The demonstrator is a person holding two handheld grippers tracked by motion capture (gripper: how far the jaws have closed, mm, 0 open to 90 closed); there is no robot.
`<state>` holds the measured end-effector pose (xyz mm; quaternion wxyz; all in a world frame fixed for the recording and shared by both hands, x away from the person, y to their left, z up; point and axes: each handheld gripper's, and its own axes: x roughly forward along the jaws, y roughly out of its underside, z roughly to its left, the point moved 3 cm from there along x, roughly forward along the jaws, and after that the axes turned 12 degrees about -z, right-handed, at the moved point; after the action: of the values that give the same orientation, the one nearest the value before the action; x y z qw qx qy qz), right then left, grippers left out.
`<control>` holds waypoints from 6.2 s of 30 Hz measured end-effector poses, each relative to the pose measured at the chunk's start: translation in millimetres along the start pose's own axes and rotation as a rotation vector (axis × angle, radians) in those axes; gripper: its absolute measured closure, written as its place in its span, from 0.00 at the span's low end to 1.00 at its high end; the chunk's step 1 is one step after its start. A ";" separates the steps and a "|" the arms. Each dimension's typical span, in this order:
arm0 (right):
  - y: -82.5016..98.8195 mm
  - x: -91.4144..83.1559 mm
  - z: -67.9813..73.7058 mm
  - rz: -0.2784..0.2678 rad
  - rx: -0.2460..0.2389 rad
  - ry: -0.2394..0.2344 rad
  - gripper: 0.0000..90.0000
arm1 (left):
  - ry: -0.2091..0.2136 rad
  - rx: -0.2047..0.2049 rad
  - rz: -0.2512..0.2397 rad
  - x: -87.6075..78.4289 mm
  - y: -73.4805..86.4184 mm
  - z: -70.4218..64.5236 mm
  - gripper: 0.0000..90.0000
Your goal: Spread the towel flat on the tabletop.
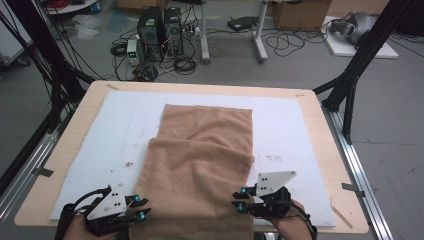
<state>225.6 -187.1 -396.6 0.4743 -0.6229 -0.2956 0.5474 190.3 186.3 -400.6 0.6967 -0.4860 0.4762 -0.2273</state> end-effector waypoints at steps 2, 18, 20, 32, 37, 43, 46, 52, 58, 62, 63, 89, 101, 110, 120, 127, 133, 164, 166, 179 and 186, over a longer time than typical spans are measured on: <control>-5.9 -2.3 -6.3 -0.004 -0.017 0.037 0.76 | -0.019 -0.001 0.002 6.2 2.5 9.6 0.72; 48.7 39.5 -68.5 0.127 0.126 0.092 0.79 | -0.015 -0.088 0.095 67.2 37.2 53.2 0.81; 49.9 37.7 -66.4 0.113 0.135 0.057 0.90 | -0.010 -0.085 0.095 66.8 36.9 51.3 0.93; 20.4 11.8 -22.3 0.079 0.083 -0.061 0.91 | 0.087 -0.047 0.031 26.5 18.1 13.9 0.95; 8.1 0.9 -21.6 0.032 0.057 -0.023 0.76 | 0.068 -0.038 0.011 21.0 10.8 16.8 0.82; 21.7 8.0 -62.1 0.073 0.070 0.147 0.67 | -0.025 -0.087 0.024 43.9 17.4 50.0 0.73; 35.9 20.3 -75.3 0.108 0.090 0.180 0.61 | -0.053 -0.111 0.049 54.3 23.4 59.0 0.67; 51.0 35.3 -90.8 0.167 0.099 0.215 0.80 | -0.082 -0.152 0.115 73.1 34.5 73.0 0.80; 37.9 38.8 -102.8 0.218 0.039 0.249 0.95 | -0.135 -0.149 0.102 76.4 30.8 83.8 0.96; 27.5 32.7 -121.5 0.197 0.049 0.314 0.95 | -0.225 -0.157 0.053 79.5 19.8 103.7 0.96; 25.2 32.1 -126.0 0.192 0.051 0.328 0.95 | -0.225 -0.157 0.053 79.5 19.8 103.7 0.96; 19.6 -3.9 -77.2 0.030 0.031 0.330 0.62 | -0.116 -0.103 0.049 69.0 22.3 79.9 0.59; 36.8 24.6 -63.7 0.117 0.031 0.163 0.63 | -0.044 -0.078 0.092 74.2 35.8 71.7 0.78; 37.1 46.7 -85.4 0.205 0.026 0.122 0.96 | -0.135 -0.103 0.059 86.1 26.0 89.8 0.96; 18.6 42.0 -134.1 0.140 0.067 0.325 0.86 | -0.229 -0.149 0.019 98.6 5.8 119.7 0.90; 7.5 26.5 -114.3 0.113 0.001 0.322 0.79 | -0.221 -0.105 -0.008 74.8 1.4 104.2 0.75; 3.6 9.0 -76.1 0.063 -0.047 0.278 0.77 | -0.203 -0.099 -0.017 56.2 12.9 88.6 0.72; 5.2 -5.9 19.9 0.011 -0.009 0.025 0.74 | 0.010 -0.048 -0.077 -12.9 13.2 1.4 0.72; 9.3 0.5 6.2 0.046 -0.024 0.057 0.73 | -0.002 -0.043 -0.073 -6.4 14.3 6.7 0.71; 53.0 41.6 -24.9 0.153 0.039 0.056 0.93 | 0.042 -0.103 0.012 43.0 48.8 27.2 0.91; 44.5 30.0 -3.3 0.142 0.021 -0.037 0.96 | 0.068 -0.069 -0.002 19.3 41.2 3.7 0.93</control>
<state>228.8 -178.1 -449.6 0.4353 -0.6271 -0.2538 0.5940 196.1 190.4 -445.7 0.6626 -0.5021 0.5067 -0.2281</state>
